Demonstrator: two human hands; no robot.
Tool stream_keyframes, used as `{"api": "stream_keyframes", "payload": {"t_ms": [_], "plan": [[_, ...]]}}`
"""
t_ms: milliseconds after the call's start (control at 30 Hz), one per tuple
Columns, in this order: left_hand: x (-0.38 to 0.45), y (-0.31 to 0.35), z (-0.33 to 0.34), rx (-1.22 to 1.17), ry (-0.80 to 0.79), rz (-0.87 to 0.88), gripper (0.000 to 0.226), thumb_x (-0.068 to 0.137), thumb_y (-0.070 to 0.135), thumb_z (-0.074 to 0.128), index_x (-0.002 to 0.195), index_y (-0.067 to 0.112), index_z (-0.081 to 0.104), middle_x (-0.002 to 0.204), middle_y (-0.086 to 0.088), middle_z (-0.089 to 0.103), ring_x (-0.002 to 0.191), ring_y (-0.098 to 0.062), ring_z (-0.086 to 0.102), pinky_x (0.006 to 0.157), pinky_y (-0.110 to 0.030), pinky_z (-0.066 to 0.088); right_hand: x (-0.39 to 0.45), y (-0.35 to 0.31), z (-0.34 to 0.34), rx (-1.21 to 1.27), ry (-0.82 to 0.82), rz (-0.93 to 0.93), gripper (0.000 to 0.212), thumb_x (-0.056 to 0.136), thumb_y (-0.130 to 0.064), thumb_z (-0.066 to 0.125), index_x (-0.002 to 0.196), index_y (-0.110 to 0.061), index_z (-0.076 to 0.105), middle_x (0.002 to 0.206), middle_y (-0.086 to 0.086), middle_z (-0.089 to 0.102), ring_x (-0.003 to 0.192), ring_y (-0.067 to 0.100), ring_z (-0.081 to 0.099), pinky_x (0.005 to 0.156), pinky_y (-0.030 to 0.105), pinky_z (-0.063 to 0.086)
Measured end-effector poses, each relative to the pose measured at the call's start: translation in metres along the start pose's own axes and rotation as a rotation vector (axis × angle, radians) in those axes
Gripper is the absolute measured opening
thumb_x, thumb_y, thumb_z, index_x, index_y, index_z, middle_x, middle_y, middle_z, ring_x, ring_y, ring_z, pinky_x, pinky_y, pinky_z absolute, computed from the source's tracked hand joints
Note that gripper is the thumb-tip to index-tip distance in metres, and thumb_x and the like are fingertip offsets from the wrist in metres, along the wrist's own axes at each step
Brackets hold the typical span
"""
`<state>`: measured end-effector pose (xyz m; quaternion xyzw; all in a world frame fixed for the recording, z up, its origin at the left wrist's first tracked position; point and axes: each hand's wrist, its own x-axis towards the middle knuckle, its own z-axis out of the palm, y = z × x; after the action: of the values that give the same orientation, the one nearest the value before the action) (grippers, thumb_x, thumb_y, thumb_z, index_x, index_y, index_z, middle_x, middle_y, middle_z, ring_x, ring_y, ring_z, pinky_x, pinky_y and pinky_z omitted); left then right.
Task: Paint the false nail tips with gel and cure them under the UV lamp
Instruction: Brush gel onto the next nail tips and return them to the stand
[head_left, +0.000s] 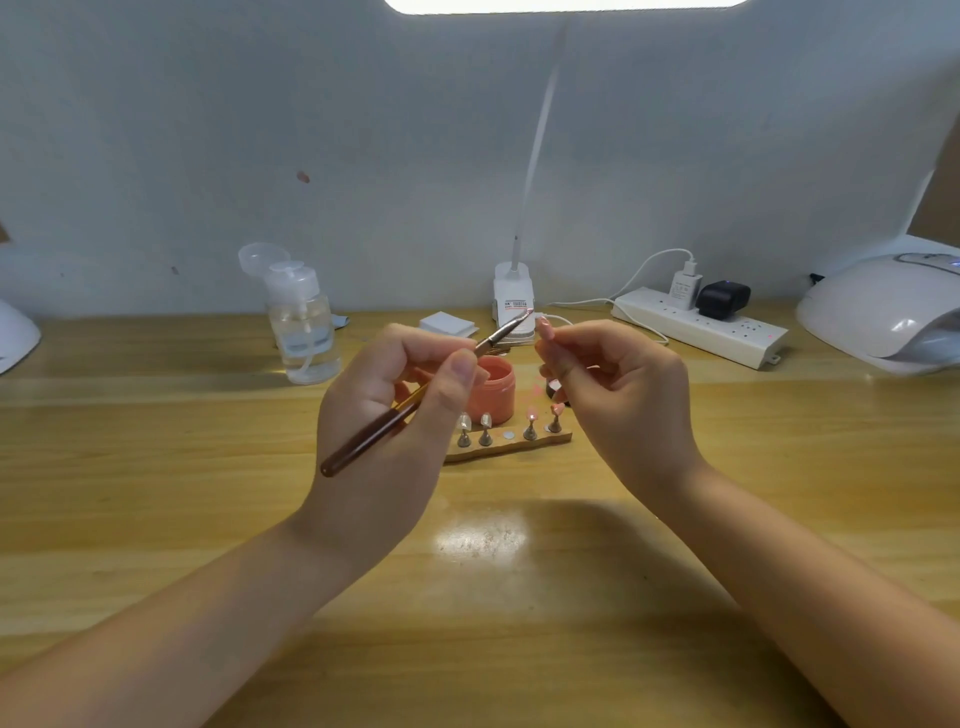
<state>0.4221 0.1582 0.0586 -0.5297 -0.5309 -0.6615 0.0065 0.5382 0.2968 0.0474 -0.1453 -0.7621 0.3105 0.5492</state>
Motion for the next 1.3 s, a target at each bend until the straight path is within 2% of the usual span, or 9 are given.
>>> {"api": "stream_keyframes", "payload": {"t_ms": [167, 300, 433, 600, 733, 933, 1067, 1167, 1300], "plan": [[0.0015, 0.0014, 0.0029, -0.005, -0.040, -0.013, 0.003, 0.091, 0.029, 0.062, 0.091, 0.027, 0.065, 0.085, 0.014, 0.073, 0.084, -0.007, 0.069, 0.072, -0.013, 0.050, -0.0004, 0.0003, 0.0004, 0.001, -0.007, 0.000, 0.015, 0.087, -0.014, 0.068, 0.100, -0.019, 0.068, 0.082, 0.000, 0.071, 0.072, 0.018, 0.070, 0.061, 0.038, 0.058], [0.0012, 0.0006, 0.0015, -0.015, 0.004, -0.037, 0.010, 0.090, 0.037, 0.059, 0.090, 0.029, 0.065, 0.086, 0.008, 0.073, 0.088, -0.013, 0.069, 0.076, -0.020, 0.052, -0.0004, 0.0001, 0.0006, 0.003, -0.006, 0.004, 0.015, 0.086, -0.012, 0.068, 0.100, -0.019, 0.068, 0.082, 0.000, 0.071, 0.073, 0.018, 0.070, 0.062, 0.040, 0.058], [0.0012, 0.0012, 0.0036, -0.014, -0.036, -0.053, 0.008, 0.091, 0.027, 0.060, 0.088, 0.024, 0.067, 0.082, 0.012, 0.073, 0.082, -0.005, 0.069, 0.072, -0.011, 0.048, -0.0006, -0.0004, 0.0006, -0.001, -0.008, 0.008, 0.014, 0.086, -0.013, 0.068, 0.099, -0.019, 0.069, 0.083, 0.001, 0.071, 0.074, 0.020, 0.070, 0.063, 0.042, 0.057], [0.0017, 0.0013, 0.0024, -0.023, 0.000, -0.045, 0.006, 0.090, 0.031, 0.060, 0.092, 0.028, 0.065, 0.087, 0.009, 0.073, 0.087, -0.010, 0.070, 0.074, -0.017, 0.051, -0.0003, -0.0020, 0.0003, -0.010, -0.002, 0.007, 0.012, 0.086, -0.015, 0.068, 0.097, -0.019, 0.069, 0.081, -0.001, 0.071, 0.072, 0.019, 0.069, 0.063, 0.042, 0.057], [0.0006, 0.0030, 0.0039, 0.014, -0.041, -0.024, 0.007, 0.091, 0.022, 0.061, 0.088, 0.025, 0.065, 0.081, 0.015, 0.072, 0.079, -0.004, 0.068, 0.067, -0.009, 0.048, -0.0005, -0.0021, 0.0004, -0.024, 0.002, -0.006, 0.010, 0.086, -0.017, 0.069, 0.096, -0.016, 0.071, 0.080, -0.001, 0.071, 0.071, 0.017, 0.068, 0.062, 0.040, 0.056], [-0.0010, 0.0007, 0.0005, 0.015, -0.004, -0.026, 0.014, 0.083, 0.035, 0.054, 0.080, 0.024, 0.063, 0.074, 0.007, 0.069, 0.075, -0.016, 0.065, 0.070, -0.027, 0.052, -0.0008, -0.0003, -0.0001, -0.043, 0.004, -0.008, 0.011, 0.086, -0.015, 0.069, 0.096, -0.020, 0.069, 0.080, -0.001, 0.071, 0.070, 0.018, 0.068, 0.060, 0.042, 0.056], [0.0013, 0.0020, 0.0026, -0.011, 0.004, -0.033, 0.006, 0.091, 0.032, 0.061, 0.089, 0.029, 0.064, 0.083, 0.010, 0.072, 0.084, -0.011, 0.069, 0.072, -0.018, 0.052, -0.0014, -0.0012, 0.0003, -0.028, -0.005, -0.005, 0.012, 0.086, -0.016, 0.070, 0.097, -0.020, 0.069, 0.080, -0.001, 0.071, 0.070, 0.017, 0.069, 0.061, 0.041, 0.057], [0.0017, 0.0025, 0.0038, -0.009, -0.034, -0.012, 0.006, 0.092, 0.025, 0.060, 0.089, 0.027, 0.064, 0.082, 0.016, 0.072, 0.081, -0.002, 0.068, 0.069, -0.008, 0.046, -0.0015, -0.0017, 0.0003, -0.027, -0.013, -0.001, 0.013, 0.085, -0.016, 0.069, 0.097, -0.020, 0.068, 0.081, -0.002, 0.071, 0.071, 0.016, 0.069, 0.063, 0.038, 0.058], [-0.0002, 0.0008, 0.0019, 0.016, -0.029, -0.005, 0.010, 0.086, 0.030, 0.056, 0.080, 0.024, 0.063, 0.073, 0.013, 0.069, 0.074, -0.008, 0.066, 0.068, -0.014, 0.047, -0.0016, 0.0000, -0.0001, -0.029, -0.013, 0.028, 0.013, 0.085, -0.013, 0.070, 0.098, -0.015, 0.071, 0.081, -0.001, 0.071, 0.071, 0.014, 0.069, 0.064, 0.036, 0.058]]}}
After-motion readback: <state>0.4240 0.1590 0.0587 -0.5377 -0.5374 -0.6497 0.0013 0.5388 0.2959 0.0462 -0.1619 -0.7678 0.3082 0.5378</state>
